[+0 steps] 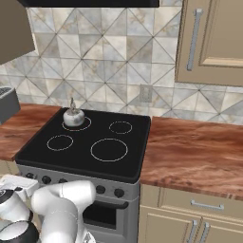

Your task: The kettle is done boiling. Turn off the stove, then wait for 300 timesteps before moving the kettle to the dining table.

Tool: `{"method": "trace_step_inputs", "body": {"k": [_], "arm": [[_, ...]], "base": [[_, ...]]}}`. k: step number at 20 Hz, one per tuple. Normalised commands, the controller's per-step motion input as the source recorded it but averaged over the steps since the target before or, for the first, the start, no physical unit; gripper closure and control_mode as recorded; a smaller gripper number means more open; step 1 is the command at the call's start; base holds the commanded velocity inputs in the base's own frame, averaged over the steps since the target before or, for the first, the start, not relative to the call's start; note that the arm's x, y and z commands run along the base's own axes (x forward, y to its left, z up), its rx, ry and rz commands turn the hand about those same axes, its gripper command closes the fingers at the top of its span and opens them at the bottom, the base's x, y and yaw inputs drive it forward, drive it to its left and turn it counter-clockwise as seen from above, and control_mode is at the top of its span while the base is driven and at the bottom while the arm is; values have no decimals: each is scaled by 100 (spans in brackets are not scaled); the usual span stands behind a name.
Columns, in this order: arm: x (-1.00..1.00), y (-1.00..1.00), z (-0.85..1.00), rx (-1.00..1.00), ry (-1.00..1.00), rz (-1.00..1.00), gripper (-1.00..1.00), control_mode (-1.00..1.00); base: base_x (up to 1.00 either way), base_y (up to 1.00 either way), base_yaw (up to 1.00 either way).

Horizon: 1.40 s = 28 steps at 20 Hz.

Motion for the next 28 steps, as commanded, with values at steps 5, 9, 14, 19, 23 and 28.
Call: {"method": "trace_step_inputs", "body": {"k": [5, 9, 14, 19, 23, 28], "arm": [[0, 2, 65, 0, 0, -4, -100, -100], [0, 0, 71, 0, 0, 0, -100, -100], [0, 0, 71, 0, 2, 0, -100, -100], [0, 0, 70, 2, 8, 0, -100, -100], [0, -1, 67, 3, 10, 0, -100, -100], [0, -1, 61, 4, 13, 0, -100, -100]], "base": [[0, 0, 0], [0, 0, 0], [0, 0, 0], [0, 0, 0], [0, 0, 0], [0, 0, 0]]}}
